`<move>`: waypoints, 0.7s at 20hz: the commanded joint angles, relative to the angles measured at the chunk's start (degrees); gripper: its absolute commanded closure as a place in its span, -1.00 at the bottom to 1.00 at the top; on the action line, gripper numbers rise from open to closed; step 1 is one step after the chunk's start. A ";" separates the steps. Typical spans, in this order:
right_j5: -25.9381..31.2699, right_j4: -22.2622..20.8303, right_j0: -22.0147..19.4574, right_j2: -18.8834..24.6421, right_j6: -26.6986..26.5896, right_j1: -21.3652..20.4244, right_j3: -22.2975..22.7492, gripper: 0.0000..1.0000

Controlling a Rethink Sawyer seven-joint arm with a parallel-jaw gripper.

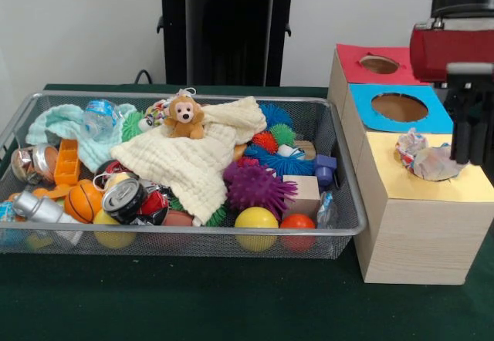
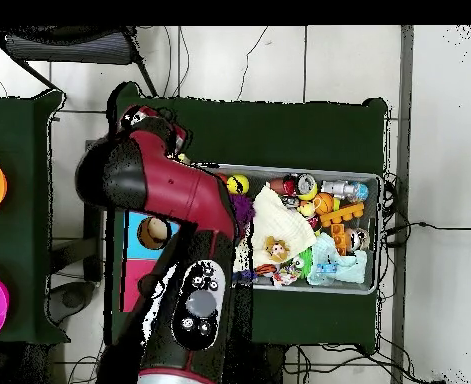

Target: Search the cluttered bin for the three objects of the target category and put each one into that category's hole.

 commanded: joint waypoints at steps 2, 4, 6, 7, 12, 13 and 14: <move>1.89 -3.04 -2.26 7.92 5.60 3.96 3.79 1.00; 4.51 -3.14 -1.63 6.37 5.36 4.74 2.73 1.00; 5.53 -3.27 -1.33 5.67 5.59 5.02 2.48 1.00; 5.92 -3.33 -1.27 5.51 5.72 5.07 2.41 1.00; 12.28 -3.06 -0.65 4.74 6.79 5.24 1.93 1.00; 13.16 -3.07 -0.80 4.96 6.83 5.33 1.91 1.00; 14.03 -2.97 -1.00 5.34 6.86 5.43 2.00 1.00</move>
